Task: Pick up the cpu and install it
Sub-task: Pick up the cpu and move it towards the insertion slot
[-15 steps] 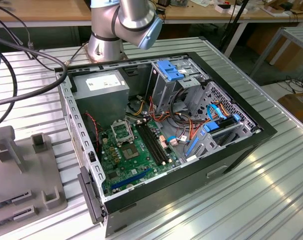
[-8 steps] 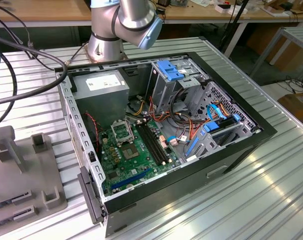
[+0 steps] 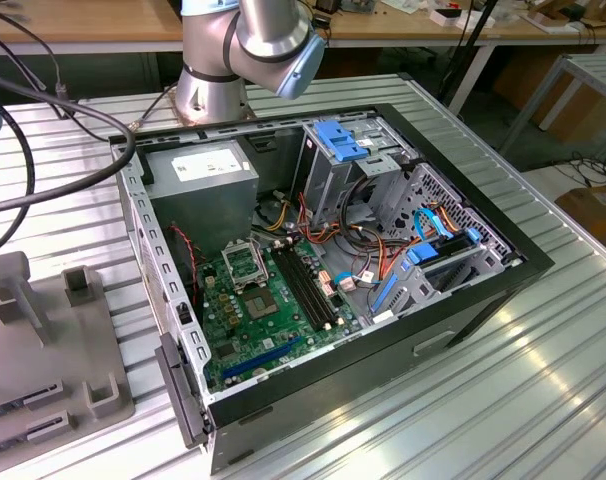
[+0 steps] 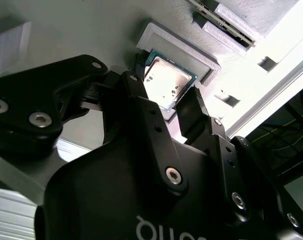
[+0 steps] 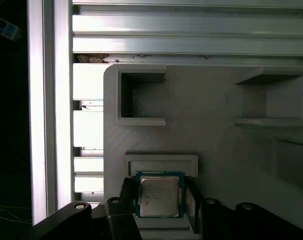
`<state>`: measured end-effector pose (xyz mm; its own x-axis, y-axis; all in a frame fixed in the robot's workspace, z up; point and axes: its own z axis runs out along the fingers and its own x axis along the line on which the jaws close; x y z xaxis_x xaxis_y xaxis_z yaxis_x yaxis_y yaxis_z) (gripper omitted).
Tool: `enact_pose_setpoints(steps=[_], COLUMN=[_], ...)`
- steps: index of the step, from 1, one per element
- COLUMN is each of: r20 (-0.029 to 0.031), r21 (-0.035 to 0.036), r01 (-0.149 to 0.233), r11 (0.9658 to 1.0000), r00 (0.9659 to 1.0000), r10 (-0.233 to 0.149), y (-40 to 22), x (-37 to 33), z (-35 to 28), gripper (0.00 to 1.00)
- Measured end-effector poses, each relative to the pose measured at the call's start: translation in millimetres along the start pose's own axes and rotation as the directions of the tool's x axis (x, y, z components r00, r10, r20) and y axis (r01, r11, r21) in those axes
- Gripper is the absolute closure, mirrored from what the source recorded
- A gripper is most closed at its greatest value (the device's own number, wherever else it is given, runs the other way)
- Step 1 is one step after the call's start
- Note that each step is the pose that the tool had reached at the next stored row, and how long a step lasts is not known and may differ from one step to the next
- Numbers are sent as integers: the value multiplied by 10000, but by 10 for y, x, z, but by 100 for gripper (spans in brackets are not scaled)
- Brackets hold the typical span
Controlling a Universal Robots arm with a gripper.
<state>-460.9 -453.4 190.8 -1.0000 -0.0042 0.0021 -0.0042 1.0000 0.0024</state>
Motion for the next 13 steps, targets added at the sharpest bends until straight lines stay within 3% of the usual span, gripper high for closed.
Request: enact_pose_setpoints(steps=[13], r20=[0], r21=[0], r01=[49], r11=[10000], r00=[10000], r10=[-49], y=[-20], x=[-5], z=[0], gripper=[47])
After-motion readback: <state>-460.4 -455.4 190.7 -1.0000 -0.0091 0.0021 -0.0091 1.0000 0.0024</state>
